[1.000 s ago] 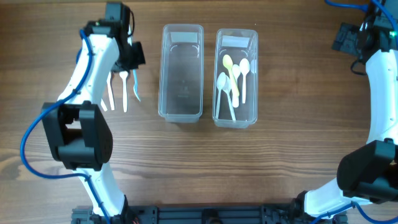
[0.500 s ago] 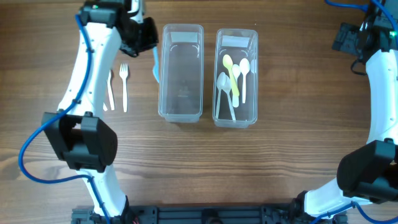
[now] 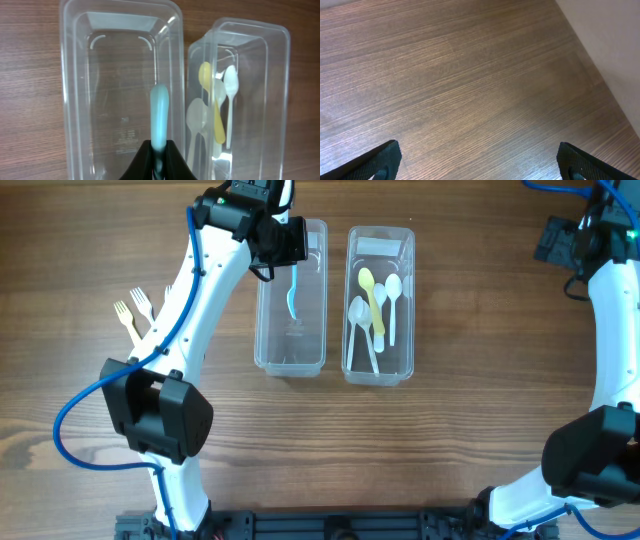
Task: Pack container
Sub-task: 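Carry the light-blue fork right and drop it into the left container, then return the left gripper to the forks and grasp a white fork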
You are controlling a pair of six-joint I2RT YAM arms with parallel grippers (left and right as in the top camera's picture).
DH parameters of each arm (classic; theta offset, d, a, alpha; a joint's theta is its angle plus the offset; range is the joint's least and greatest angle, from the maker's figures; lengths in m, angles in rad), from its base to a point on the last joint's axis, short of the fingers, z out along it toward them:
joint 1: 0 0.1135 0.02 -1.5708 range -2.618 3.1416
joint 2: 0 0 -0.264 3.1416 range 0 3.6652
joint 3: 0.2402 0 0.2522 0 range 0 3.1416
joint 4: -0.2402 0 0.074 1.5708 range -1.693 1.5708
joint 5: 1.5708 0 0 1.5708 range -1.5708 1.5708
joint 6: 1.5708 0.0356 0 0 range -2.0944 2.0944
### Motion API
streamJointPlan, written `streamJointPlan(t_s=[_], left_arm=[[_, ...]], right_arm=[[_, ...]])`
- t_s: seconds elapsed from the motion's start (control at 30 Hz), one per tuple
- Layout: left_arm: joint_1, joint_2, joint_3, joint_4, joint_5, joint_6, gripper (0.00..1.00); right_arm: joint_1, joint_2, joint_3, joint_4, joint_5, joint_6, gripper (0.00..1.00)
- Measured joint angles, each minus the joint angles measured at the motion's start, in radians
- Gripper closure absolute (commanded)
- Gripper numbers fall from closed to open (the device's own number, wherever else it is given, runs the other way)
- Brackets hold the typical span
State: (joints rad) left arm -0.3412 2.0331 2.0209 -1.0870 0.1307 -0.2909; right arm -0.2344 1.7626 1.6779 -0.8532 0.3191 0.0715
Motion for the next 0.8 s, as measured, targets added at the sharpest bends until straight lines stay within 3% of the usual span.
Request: streamJointPlan(t_s=[0.1,0.13,0.4,0.7,0.8], left_arm=[[0.0,0.003,0.0,0.0,-0.013,-0.006,0.29],[0.0,0.005,0.0,0.0,-0.015,-0.006,0.26],[0.001,0.007,0.0,0.0,-0.027,-0.007,0.27],[0.089,0.007,0.0,-0.078,-0.159,-0.007,0.27],[0.154,0.007,0.0,-0.101,-0.187,-0.006,0.38]], right_arm=[[0.0,0.0,0.0,0.0,0.0,0.0,0.0],[0.0,0.0,0.0,0.0,0.0,0.0,0.0],[0.0,0.0,0.0,0.0,0.0,0.0,0.0],[0.0,0.0,0.0,0.0,0.0,0.0,0.0],[0.0,0.0,0.0,0.0,0.0,0.0,0.0]])
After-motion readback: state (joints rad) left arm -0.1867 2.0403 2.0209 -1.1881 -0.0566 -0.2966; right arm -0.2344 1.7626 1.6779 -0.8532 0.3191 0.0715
